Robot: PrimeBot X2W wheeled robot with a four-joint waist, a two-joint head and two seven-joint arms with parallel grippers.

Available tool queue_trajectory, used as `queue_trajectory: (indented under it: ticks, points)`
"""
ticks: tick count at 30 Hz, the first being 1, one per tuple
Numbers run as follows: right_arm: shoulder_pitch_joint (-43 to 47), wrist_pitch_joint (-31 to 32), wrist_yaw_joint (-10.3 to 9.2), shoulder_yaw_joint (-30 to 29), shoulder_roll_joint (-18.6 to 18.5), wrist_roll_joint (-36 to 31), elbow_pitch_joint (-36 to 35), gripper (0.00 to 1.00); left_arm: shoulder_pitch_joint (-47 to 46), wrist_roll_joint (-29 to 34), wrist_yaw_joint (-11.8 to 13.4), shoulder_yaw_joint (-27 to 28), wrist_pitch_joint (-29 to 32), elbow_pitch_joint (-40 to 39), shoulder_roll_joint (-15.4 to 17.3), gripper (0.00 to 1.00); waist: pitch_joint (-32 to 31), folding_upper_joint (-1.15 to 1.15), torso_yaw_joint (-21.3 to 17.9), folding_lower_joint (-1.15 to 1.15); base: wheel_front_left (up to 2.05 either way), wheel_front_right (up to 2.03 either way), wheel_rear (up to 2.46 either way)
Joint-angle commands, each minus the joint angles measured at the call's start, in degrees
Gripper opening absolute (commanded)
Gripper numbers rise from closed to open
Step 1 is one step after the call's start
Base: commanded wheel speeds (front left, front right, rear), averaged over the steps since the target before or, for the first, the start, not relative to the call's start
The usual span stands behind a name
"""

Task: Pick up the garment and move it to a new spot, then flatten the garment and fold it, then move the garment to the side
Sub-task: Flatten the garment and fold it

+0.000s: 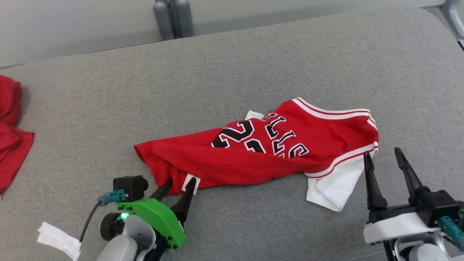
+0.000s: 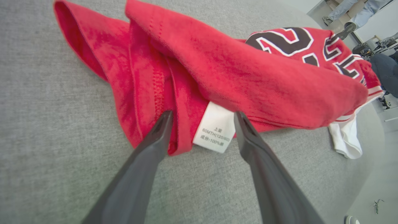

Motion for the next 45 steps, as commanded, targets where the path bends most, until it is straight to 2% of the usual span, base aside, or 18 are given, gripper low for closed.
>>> queue_trajectory:
  ticks: [1,3,5,6,9,13,21,24,26,28,34,39,45]
  points:
    - [0.0,-0.2,-0.01,-0.3,-0.1,0.1,0.0,1.0,-1.3,-0.3,0.3,0.4,-0.6,1.1,-0.1,1.0,0.7,0.0,-0.9,0.0,0.0,0.0,0.0]
    - [0.2,-0.2,-0.02,-0.5,-0.1,0.6,0.1,1.0,-2.3,-0.4,-0.1,0.3,-0.5,3.1,-0.2,1.0,1.0,0.0,-1.3,0.0,0.0,0.0,0.0]
    - [0.4,-0.2,-0.01,-0.5,-0.1,1.1,0.1,1.0,-3.0,-0.6,-0.7,0.1,-0.5,4.7,-0.2,0.4,1.2,0.0,-1.5,0.0,0.0,0.0,0.0]
    - [0.4,-0.2,-0.01,-0.5,-0.1,1.2,0.2,1.0,-3.4,-0.8,-1.2,-0.2,-0.4,5.3,-0.1,0.0,1.3,0.0,-1.6,0.0,0.0,0.0,0.0]
    - [0.6,-0.2,-0.01,-0.6,-0.1,1.8,0.3,1.0,-3.9,-1.4,-2.3,-0.7,-0.3,5.3,0.7,0.0,1.2,0.0,-1.5,0.0,0.0,0.0,0.0]
    - [1.1,-0.2,-0.01,-1.3,-0.1,2.1,0.5,1.0,-2.9,-3.4,-3.1,0.2,-0.1,-0.3,3.1,0.0,0.4,0.0,-0.7,0.0,0.0,0.0,0.0]
    - [2.0,-0.2,-0.01,-1.9,-0.1,2.2,0.6,1.0,4.5,-13.5,-3.9,4.1,5.1,-28.8,13.6,0.0,-1.6,0.0,1.2,0.0,0.0,0.0,0.0]
    - [2.1,-0.2,-0.01,-1.8,-0.1,2.4,0.7,1.0,6.3,-17.7,-3.9,6.9,5.2,-37.3,15.3,0.0,-2.0,0.0,1.7,0.0,0.0,0.0,0.0]
    - [2.1,-0.2,-0.01,-1.6,-0.1,2.5,0.9,1.0,6.3,-18.7,-3.5,8.6,4.8,-39.8,16.1,0.0,-2.3,0.0,1.7,0.0,0.0,0.0,0.0]
    - [2.0,-0.2,-0.01,-1.3,-0.1,2.6,1.1,1.0,4.8,-17.4,-2.5,9.2,4.8,-39.3,16.5,0.0,-2.5,0.0,1.6,0.0,0.0,0.0,0.0]
    - [0.1,-0.2,-0.01,-0.3,-0.1,2.9,1.6,1.0,-3.3,-15.2,-2.3,7.6,4.9,-33.4,13.5,0.0,-2.7,0.0,-1.1,0.0,0.0,0.0,0.0]
    - [-0.1,-0.2,-0.01,0.1,-0.1,3.7,2.0,1.0,-13.3,-9.9,-2.2,6.1,3.0,-23.4,11.1,0.0,-2.3,0.0,-5.0,0.0,0.0,0.0,0.0]
    - [0.3,-0.2,-0.01,0.2,-0.1,4.8,2.6,1.0,-25.0,-4.3,-3.1,4.7,-1.9,-11.7,8.6,0.0,-1.9,0.0,-8.6,0.0,0.0,0.0,0.0]
